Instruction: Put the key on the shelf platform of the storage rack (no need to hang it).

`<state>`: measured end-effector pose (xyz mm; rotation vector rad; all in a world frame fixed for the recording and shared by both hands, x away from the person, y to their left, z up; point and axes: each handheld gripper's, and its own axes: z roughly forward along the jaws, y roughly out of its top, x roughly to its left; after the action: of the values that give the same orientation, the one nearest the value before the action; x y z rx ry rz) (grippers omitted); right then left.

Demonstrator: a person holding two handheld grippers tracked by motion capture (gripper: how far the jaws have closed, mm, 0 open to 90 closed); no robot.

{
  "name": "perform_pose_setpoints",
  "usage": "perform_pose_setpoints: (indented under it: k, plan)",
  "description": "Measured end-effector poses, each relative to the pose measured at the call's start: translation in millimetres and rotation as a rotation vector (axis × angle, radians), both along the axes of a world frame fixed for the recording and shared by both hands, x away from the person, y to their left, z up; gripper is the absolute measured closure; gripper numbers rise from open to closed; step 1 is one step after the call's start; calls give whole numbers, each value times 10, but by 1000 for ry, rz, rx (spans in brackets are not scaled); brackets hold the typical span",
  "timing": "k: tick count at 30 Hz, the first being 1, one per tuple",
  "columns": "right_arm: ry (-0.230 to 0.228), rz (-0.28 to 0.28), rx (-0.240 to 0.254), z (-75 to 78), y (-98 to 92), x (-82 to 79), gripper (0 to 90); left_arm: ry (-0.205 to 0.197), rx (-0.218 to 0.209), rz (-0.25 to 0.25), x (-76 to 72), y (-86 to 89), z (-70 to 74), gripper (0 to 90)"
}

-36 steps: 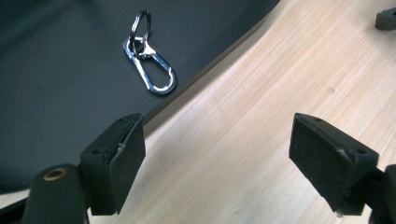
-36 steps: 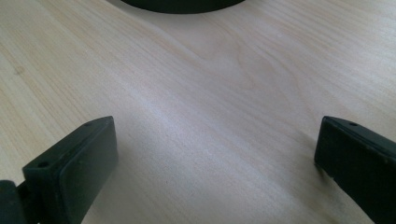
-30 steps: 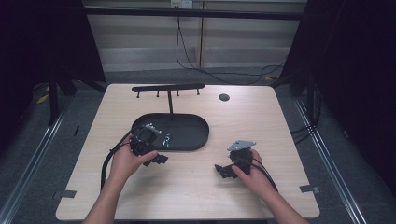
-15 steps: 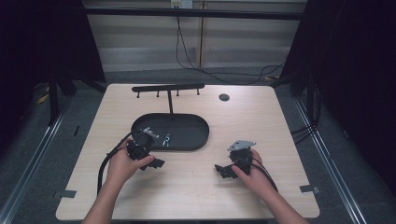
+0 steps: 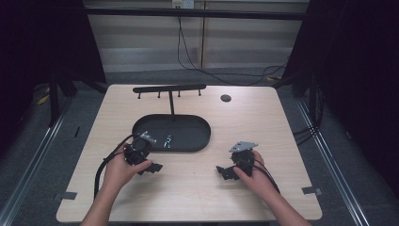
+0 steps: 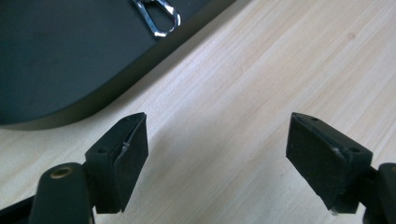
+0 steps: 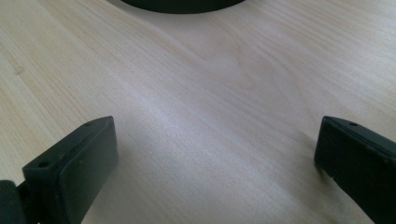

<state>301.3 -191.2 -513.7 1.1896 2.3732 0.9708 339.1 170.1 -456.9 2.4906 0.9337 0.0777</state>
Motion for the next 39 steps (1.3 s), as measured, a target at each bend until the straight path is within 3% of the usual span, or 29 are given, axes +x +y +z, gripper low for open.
perform_pose_setpoints:
  k: [12, 24, 25, 30, 36, 39]
  plan:
    - [-2, 1, 0, 0, -1, 1, 0, -8, 27, -24, -66, 103, -109, 210]
    - [-2, 1, -1, -1, -1, 2, 0, -33, 62, -67, -153, 122, -235, 199]
    - [1, 0, 0, 0, 0, 0, 0, -49, 70, -73, -161, 130, -253, 195]
    - [-1, -1, 1, 0, 1, 0, 0, -66, 56, -86, -175, 142, -272, 172]
    - [-2, 0, 1, -1, 1, 1, 0, -114, -26, -98, -218, 220, -335, 135]
    - [-2, -1, 1, -1, 1, 1, 0, -125, -36, -106, -232, 237, -342, 135]
